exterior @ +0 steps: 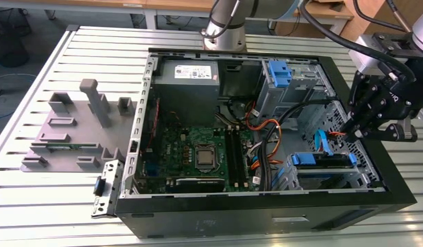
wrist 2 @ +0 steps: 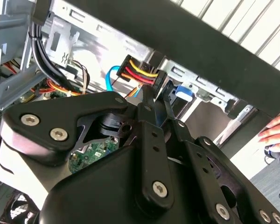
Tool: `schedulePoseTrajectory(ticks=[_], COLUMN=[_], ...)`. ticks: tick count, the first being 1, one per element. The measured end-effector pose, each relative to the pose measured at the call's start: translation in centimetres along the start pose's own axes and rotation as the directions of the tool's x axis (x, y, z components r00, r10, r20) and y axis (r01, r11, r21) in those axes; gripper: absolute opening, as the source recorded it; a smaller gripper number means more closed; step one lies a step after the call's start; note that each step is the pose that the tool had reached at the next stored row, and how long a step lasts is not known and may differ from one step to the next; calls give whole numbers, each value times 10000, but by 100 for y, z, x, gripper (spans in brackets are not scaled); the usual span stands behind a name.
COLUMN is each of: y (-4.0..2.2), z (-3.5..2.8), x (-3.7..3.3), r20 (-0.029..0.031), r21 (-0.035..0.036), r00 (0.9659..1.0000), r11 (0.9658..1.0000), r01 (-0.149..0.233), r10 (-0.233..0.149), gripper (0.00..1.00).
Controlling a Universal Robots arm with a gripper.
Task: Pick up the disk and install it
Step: 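Insert the second disk wire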
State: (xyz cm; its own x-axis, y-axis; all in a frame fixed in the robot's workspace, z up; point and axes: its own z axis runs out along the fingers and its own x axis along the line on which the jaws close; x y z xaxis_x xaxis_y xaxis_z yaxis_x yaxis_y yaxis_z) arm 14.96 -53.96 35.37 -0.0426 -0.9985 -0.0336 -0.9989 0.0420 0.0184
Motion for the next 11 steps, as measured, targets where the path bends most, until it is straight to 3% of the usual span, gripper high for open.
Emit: schedulePoseTrajectory(ticks=[5, 11], y=[-78, -83], z=[30, 62], x=[-8, -6], r20=[3, -36], r21=[0, 2], r00=[10000, 10000], r11=[10000, 10000], r01=[0, -1], r10=[0, 1], gripper=[24, 24])
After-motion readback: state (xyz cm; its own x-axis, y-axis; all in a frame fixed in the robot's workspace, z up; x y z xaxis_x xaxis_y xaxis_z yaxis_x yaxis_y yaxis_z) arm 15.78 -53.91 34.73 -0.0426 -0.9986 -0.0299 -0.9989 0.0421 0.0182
